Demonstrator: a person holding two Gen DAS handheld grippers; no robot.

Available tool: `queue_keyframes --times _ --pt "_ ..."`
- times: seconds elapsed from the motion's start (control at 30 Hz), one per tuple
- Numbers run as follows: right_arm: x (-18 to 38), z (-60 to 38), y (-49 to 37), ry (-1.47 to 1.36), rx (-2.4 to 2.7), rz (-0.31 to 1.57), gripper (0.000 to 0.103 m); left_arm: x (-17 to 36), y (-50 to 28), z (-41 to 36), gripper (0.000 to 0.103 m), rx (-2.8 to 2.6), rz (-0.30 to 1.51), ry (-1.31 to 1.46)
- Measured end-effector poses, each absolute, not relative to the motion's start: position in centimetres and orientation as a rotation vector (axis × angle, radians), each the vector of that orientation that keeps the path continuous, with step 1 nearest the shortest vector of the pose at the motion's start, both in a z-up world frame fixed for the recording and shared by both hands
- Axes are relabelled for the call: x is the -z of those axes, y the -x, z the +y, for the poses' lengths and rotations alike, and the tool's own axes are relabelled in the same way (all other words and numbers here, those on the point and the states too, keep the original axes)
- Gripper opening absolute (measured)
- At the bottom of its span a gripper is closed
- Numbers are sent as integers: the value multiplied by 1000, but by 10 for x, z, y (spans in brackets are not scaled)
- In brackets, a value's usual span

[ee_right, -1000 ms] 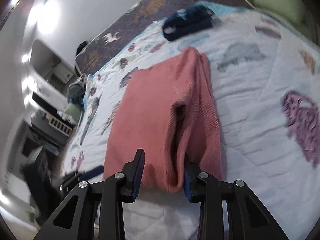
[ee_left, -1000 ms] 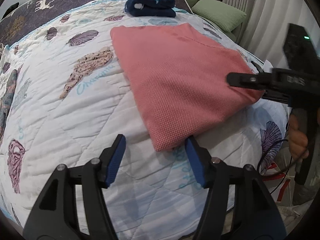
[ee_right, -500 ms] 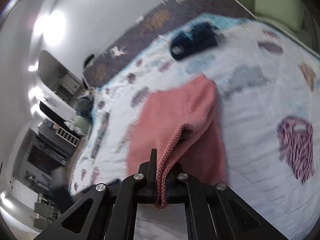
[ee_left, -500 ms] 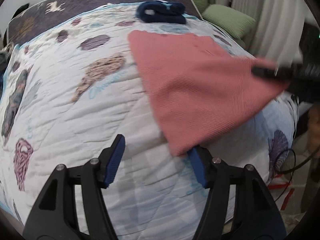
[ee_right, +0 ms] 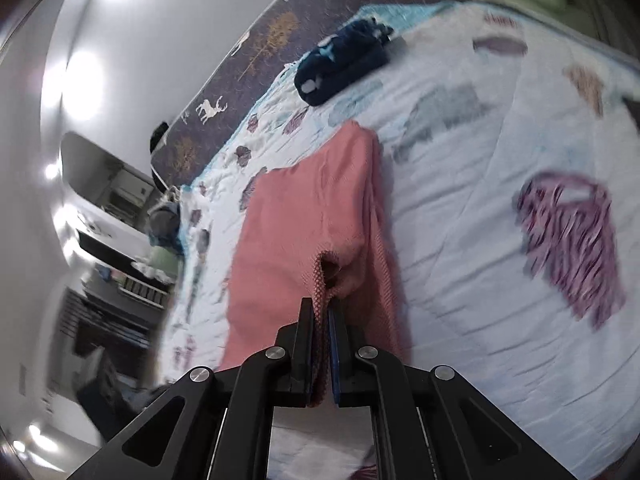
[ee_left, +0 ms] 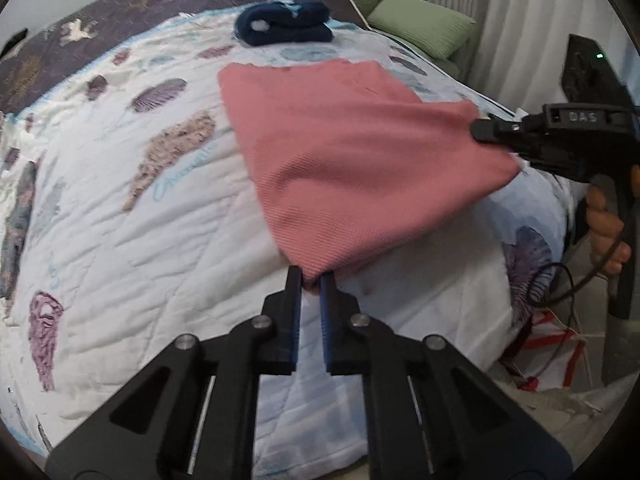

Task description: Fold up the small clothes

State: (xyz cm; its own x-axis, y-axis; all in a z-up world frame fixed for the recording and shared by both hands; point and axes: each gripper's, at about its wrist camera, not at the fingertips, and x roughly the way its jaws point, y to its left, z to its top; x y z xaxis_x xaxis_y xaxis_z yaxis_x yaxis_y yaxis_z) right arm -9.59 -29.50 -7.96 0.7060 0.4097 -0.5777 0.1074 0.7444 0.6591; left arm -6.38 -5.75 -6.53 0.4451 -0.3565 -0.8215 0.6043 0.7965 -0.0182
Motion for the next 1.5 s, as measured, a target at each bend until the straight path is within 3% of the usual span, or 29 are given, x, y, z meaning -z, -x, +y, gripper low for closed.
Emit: queue_keyframes --times 0.07,0.2,0.27,0.33,0.4,0.77,0.93,0.97,1.0,1.03,1.27,1.43,1.5 --pt "85 -296 94 -741 -206 811 11 61 62 -54 10 670 974 -265" --pt "91 -309 82 -816 -261 849 41 35 57 -41 14 748 954 -183" --pt "84 -314 76 -795 -230 837 41 23 52 -37 16 747 926 -157" --pt "74 -320 65 -776 -203 812 41 13 41 -34 30 729 888 -134" --pt "67 -324 50 -751 -194 796 41 12 27 -37 36 694 863 -146" --pt "84 -338 -54 -688 -132 876 41 55 -38 -58 36 663 1001 -82" --pt "97 -342 -69 -712 -164 870 41 56 -54 -63 46 682 994 -78" --pt "96 -341 -71 -703 -164 862 38 56 -58 -64 46 683 994 -78" --pt "94 -340 -72 -687 -161 851 18 57 -61 -65 46 685 996 -76" --pt "88 -338 -72 -651 -153 824 6 57 -65 -65 46 685 998 -73" --pt "24 -303 -68 -392 -201 619 5 57 -80 -62 46 645 976 -31" --pt "88 -319 -120 -400 -144 871 6 65 -82 -60 49 618 993 -28" --pt "95 -327 -112 -466 -157 847 8 64 -79 -58 50 614 982 -38"
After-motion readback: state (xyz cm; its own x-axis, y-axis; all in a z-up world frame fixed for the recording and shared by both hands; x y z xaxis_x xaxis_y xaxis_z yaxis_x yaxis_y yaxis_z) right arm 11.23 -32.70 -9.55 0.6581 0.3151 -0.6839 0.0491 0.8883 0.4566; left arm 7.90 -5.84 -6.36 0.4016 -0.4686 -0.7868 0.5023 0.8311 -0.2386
